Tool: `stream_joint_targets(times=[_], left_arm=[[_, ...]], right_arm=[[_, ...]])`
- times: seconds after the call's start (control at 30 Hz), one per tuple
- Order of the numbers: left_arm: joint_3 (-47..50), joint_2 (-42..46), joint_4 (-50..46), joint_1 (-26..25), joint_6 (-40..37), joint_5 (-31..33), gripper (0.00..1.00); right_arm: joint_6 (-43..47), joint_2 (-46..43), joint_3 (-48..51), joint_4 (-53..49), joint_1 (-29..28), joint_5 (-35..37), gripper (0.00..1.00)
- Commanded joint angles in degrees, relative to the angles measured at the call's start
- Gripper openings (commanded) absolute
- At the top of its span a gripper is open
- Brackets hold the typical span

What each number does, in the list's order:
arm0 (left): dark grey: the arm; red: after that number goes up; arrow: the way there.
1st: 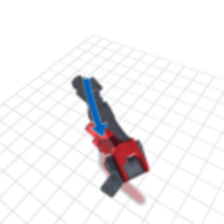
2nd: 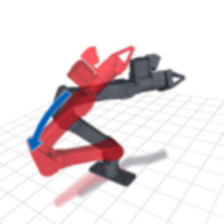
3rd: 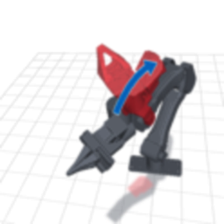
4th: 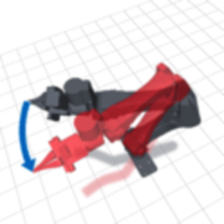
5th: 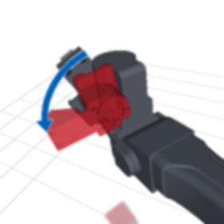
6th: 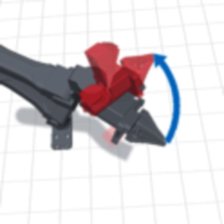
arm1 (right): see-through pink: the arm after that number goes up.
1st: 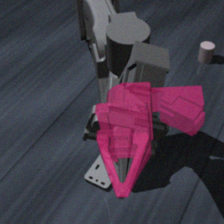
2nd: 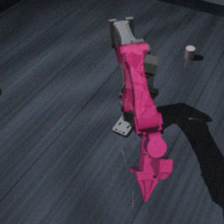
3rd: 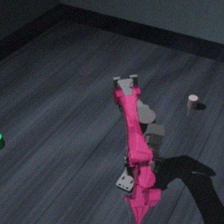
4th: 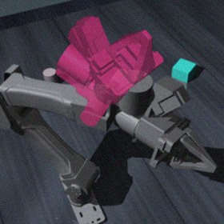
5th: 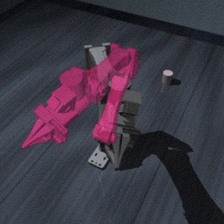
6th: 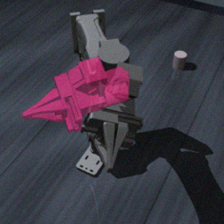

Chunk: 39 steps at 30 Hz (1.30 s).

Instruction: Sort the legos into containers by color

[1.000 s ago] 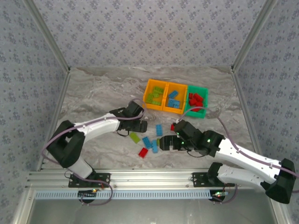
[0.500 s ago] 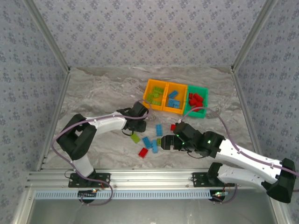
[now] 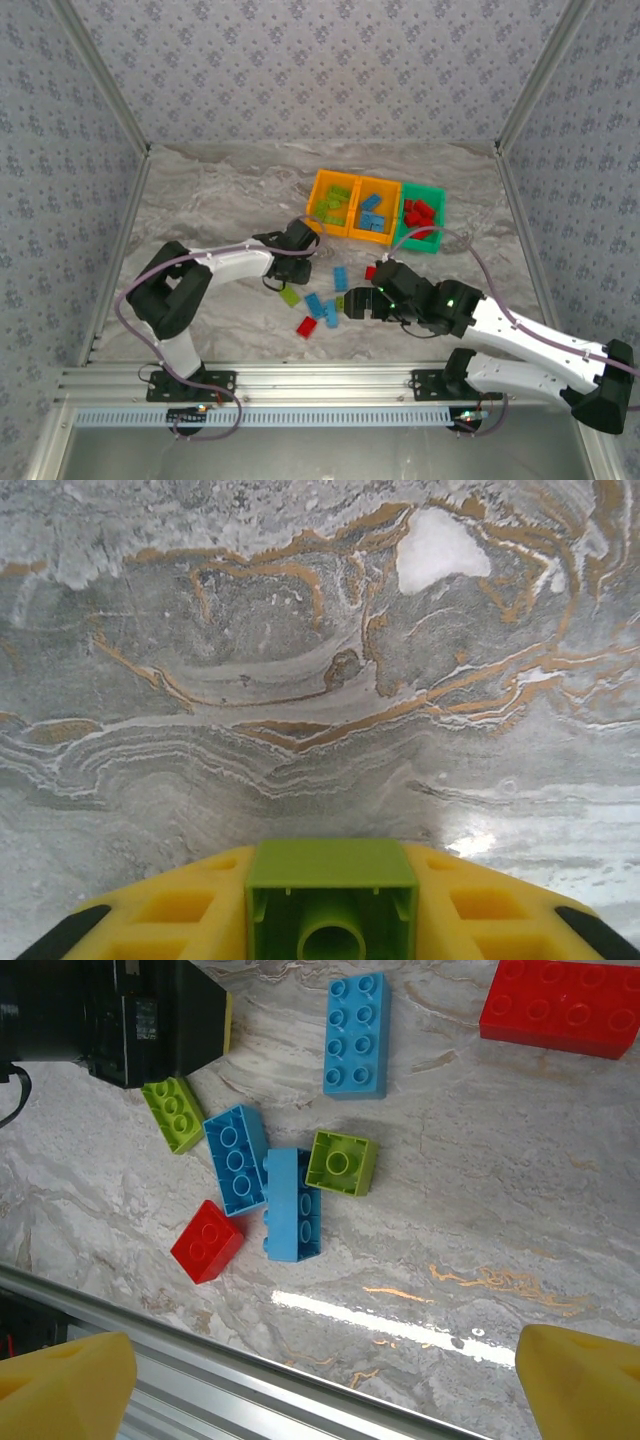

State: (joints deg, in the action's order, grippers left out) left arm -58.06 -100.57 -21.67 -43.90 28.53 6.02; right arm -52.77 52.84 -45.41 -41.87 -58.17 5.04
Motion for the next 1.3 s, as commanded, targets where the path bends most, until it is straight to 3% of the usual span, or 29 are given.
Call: stream_joint_targets(times=[0.0,0.13,0.27,0.4,0.6,0.77,0.87,1.0,1.27], left_arm=[[-1.46,2.01,-0.52,-0.45,0.1,-1.4,0.31],[-4.54,7.46,0.8,-1.74,-0.45,-2.57,0.29],[-11.57,6.73,3.99,-1.94,-4.17,2.04,0.27],[-22.52,-1.69,5.42,-0.02,-9.51,6.1,0.27],[-41.46,-17.19,1.91,3.73,-11.54,3.38,0.28],[-48.71,-20.71,-0.77,4.03,-12.14,2.72,0.44],[-44.62,-16.19,0.25,3.67,-11.74,2.21,0.45],[-31.83,-4.44,4.63,2.86,-11.59,2.48,0.49],[-10.28,26.48,1.25,-1.96,-17.1,6.28,0.51]], right_arm=[[-0.58,-1.15,-1.74,-1.06,-0.57,0.99,1.0],[0.39,-3.05,-2.32,0.9,-1.45,1.62,1.0],[0.35,-6.67,-2.58,1.35,-1.54,7.12,1.0],[-0.57,-9.43,-2.11,1.92,-1.55,10.15,1.0],[-2.91,-10.98,-1.63,0.54,-1.55,10.88,1.0],[-4.21,-11.62,-1.57,-1.47,-1.58,11.6,1.0],[-4.89,-11.57,-1.15,-2.3,-1.51,12.25,1.0],[-4.79,-10.18,-0.16,-0.19,-1.5,12.56,1.0],[3.75,7.25,-6.25,6.69,1.62,7.75,1.0]])
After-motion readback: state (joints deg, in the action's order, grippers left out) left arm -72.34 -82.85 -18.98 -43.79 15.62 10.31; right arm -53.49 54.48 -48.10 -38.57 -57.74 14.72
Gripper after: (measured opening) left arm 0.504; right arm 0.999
